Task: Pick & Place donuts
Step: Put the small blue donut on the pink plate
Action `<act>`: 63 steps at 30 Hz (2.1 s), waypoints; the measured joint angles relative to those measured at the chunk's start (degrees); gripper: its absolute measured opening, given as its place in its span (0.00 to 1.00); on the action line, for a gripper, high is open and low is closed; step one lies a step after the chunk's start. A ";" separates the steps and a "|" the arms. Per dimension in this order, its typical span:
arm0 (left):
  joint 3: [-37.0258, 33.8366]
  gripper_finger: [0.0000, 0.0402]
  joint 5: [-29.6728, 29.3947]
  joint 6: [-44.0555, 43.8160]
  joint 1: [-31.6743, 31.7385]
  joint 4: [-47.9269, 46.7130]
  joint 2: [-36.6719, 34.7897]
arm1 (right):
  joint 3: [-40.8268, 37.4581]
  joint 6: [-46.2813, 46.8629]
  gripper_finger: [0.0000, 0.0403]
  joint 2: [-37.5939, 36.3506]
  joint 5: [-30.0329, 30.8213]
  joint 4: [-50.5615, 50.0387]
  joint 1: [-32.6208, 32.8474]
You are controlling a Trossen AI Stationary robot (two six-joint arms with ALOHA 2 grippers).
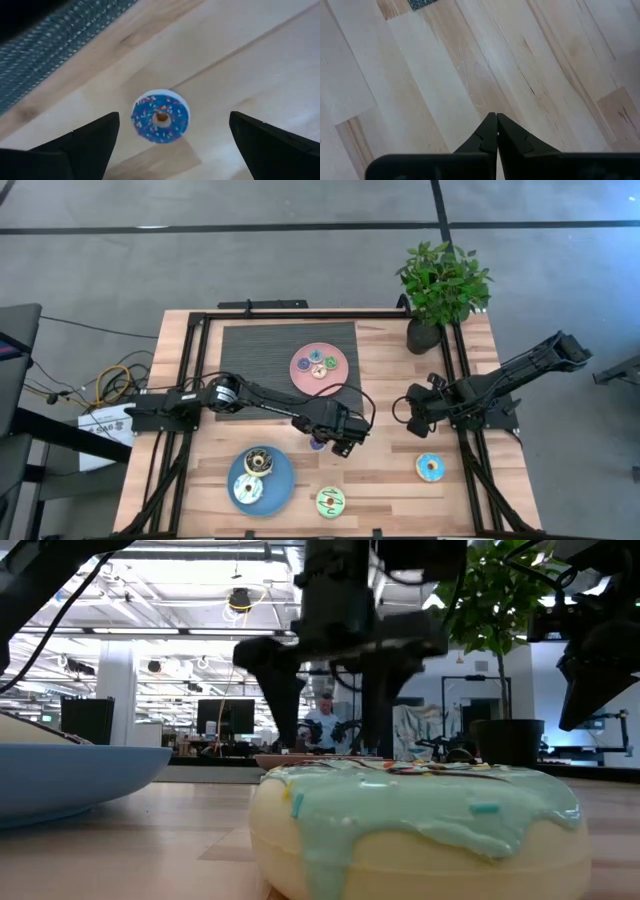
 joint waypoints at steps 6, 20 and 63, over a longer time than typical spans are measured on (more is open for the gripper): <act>-6.34 0.93 3.35 -0.61 0.02 2.53 0.07 | 0.00 0.44 0.00 0.00 -0.17 -0.02 0.00; -9.48 0.93 4.25 -1.62 0.04 9.98 -0.28 | 0.00 0.43 0.00 0.01 -0.12 0.17 0.01; -1.98 0.59 2.19 5.93 4.39 4.85 -0.74 | 0.00 0.38 0.00 0.02 -0.07 3.41 0.02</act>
